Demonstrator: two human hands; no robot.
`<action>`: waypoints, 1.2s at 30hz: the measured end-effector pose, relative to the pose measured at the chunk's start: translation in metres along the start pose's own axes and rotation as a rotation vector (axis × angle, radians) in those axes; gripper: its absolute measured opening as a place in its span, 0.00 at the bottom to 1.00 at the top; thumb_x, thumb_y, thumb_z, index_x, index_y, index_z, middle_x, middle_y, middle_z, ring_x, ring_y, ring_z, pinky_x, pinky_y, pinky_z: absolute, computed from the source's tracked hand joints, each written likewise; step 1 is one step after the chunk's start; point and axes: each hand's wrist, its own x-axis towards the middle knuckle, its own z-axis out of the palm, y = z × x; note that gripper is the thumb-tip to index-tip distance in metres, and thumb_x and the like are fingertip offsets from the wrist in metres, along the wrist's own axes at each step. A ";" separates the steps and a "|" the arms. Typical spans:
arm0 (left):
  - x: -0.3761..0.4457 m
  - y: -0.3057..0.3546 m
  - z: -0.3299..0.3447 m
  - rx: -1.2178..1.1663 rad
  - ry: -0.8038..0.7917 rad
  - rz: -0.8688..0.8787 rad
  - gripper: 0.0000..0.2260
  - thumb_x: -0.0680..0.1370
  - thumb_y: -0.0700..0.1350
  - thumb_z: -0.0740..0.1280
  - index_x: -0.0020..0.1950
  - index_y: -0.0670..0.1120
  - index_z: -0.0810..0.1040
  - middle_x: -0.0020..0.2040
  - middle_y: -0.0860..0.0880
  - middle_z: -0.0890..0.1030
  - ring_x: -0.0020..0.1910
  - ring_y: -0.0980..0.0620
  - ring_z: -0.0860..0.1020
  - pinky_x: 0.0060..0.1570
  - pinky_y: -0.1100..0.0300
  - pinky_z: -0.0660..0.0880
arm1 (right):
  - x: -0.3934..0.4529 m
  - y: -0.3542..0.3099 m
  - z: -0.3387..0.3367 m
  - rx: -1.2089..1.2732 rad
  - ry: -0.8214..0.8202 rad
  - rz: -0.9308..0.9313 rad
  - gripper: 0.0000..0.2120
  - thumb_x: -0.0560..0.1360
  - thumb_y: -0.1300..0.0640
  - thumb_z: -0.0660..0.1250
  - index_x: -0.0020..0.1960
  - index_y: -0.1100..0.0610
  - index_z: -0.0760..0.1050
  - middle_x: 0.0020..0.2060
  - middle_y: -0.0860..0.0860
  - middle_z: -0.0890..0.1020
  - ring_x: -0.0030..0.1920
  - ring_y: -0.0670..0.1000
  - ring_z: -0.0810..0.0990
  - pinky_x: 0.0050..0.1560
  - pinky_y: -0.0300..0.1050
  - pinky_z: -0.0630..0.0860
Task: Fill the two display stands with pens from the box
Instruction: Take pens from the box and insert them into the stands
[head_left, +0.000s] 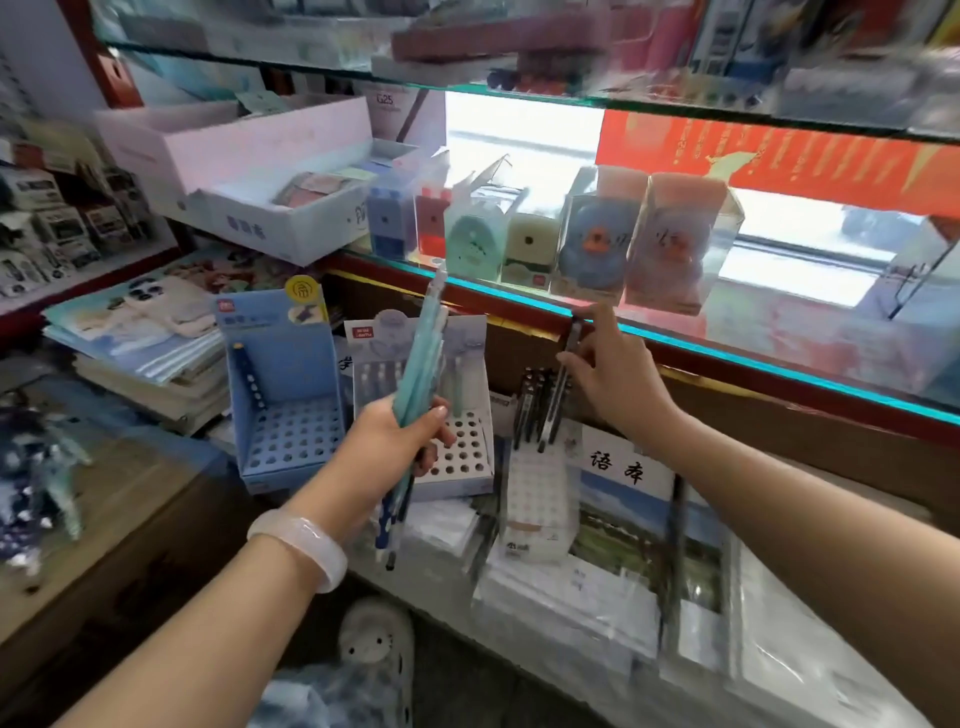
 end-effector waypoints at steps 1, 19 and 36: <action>0.000 -0.001 0.002 0.006 0.005 -0.006 0.03 0.79 0.40 0.62 0.49 0.44 0.75 0.35 0.49 0.79 0.25 0.57 0.72 0.28 0.64 0.71 | -0.004 0.004 0.003 -0.019 -0.021 0.025 0.20 0.77 0.58 0.65 0.66 0.58 0.63 0.42 0.53 0.81 0.42 0.53 0.81 0.43 0.46 0.78; 0.003 -0.018 -0.002 0.038 0.029 -0.050 0.04 0.79 0.39 0.62 0.50 0.43 0.76 0.34 0.48 0.76 0.25 0.58 0.72 0.26 0.66 0.71 | -0.002 0.018 0.039 -0.134 -0.008 -0.051 0.09 0.80 0.58 0.59 0.59 0.58 0.68 0.43 0.56 0.81 0.40 0.54 0.80 0.42 0.54 0.78; 0.000 -0.016 -0.002 0.009 0.033 -0.062 0.05 0.79 0.38 0.61 0.51 0.41 0.75 0.34 0.47 0.75 0.23 0.58 0.71 0.23 0.66 0.70 | -0.013 0.030 0.061 -0.332 -0.107 -0.063 0.06 0.80 0.58 0.59 0.54 0.59 0.72 0.44 0.55 0.81 0.42 0.55 0.80 0.42 0.50 0.77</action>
